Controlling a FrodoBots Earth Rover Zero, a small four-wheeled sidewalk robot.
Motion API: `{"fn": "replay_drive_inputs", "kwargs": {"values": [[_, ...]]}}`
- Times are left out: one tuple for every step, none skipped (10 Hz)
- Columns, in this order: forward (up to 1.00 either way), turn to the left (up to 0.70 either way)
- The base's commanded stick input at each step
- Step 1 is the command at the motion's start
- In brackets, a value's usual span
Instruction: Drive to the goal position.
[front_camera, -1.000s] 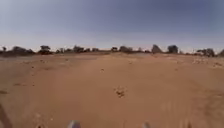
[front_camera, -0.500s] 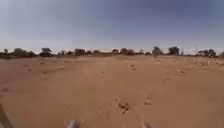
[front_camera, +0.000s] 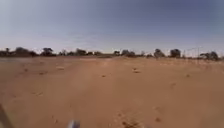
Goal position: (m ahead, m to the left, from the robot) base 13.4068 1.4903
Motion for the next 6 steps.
{"fn": "replay_drive_inputs", "kwargs": {"values": [[0.7, 0.0], [0.7, 0.0], [0.7, 0.0], [0.7, 0.0], [0.7, 0.0], [0.7, 0.0]]}}
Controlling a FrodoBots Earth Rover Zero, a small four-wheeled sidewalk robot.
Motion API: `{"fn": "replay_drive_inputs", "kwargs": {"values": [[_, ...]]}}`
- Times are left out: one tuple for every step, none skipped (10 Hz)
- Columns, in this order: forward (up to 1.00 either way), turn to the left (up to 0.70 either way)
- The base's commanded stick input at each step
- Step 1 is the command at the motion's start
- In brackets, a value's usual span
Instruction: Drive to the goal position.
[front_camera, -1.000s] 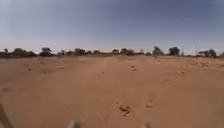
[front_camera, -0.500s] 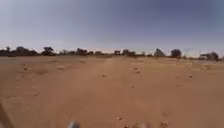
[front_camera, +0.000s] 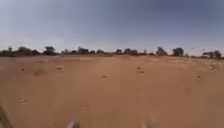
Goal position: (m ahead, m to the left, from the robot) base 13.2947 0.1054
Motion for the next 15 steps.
{"fn": "replay_drive_inputs", "kwargs": {"values": [[0.7, 0.0], [0.7, 0.0], [0.7, 0.0], [0.7, 0.0], [0.7, 0.0], [0.7, 0.0], [0.7, 0.0], [0.7, 0.0], [0.7, 0.0], [0.7, 0.0], [0.7, 0.0], [0.7, 0.0], [0.7, 0.0], [0.7, 0.0], [0.7, 0.0]]}}
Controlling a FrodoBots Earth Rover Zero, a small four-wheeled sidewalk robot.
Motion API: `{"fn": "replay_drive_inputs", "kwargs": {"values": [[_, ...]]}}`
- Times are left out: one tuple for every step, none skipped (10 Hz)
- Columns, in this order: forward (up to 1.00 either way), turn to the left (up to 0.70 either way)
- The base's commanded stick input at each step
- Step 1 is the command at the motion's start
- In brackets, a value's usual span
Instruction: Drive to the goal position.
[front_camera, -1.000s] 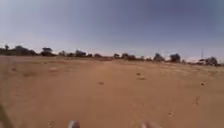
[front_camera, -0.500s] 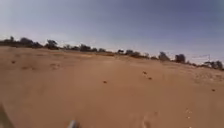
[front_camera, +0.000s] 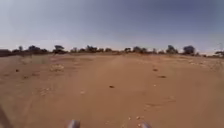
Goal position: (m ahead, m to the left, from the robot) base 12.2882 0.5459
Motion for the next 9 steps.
{"fn": "replay_drive_inputs", "kwargs": {"values": [[0.7, 0.0], [0.7, 0.0], [0.7, 0.0], [0.7, 0.0], [0.7, 0.0], [0.7, 0.0], [0.7, 0.0], [0.7, 0.0], [0.7, 0.0]]}}
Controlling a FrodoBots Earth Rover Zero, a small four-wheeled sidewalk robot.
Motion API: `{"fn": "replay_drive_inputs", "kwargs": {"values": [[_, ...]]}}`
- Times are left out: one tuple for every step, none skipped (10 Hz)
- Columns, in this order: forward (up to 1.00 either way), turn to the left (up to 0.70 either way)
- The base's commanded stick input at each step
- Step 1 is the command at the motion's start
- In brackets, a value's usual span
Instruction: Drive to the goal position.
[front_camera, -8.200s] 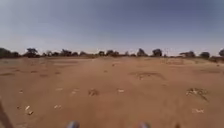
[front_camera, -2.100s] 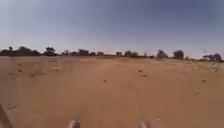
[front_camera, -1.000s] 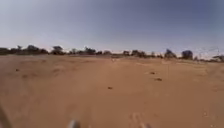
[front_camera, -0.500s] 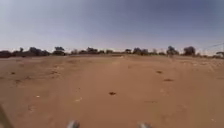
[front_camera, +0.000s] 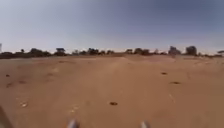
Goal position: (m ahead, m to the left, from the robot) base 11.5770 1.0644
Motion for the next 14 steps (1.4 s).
{"fn": "replay_drive_inputs", "kwargs": {"values": [[0.7, 0.0], [0.7, 0.0], [0.7, 0.0], [0.7, 0.0], [0.7, 0.0], [0.7, 0.0], [0.7, 0.0], [0.7, 0.0], [0.7, 0.0], [0.7, 0.0], [0.7, 0.0], [0.7, 0.0], [0.7, 0.0], [0.38, 0.0]]}}
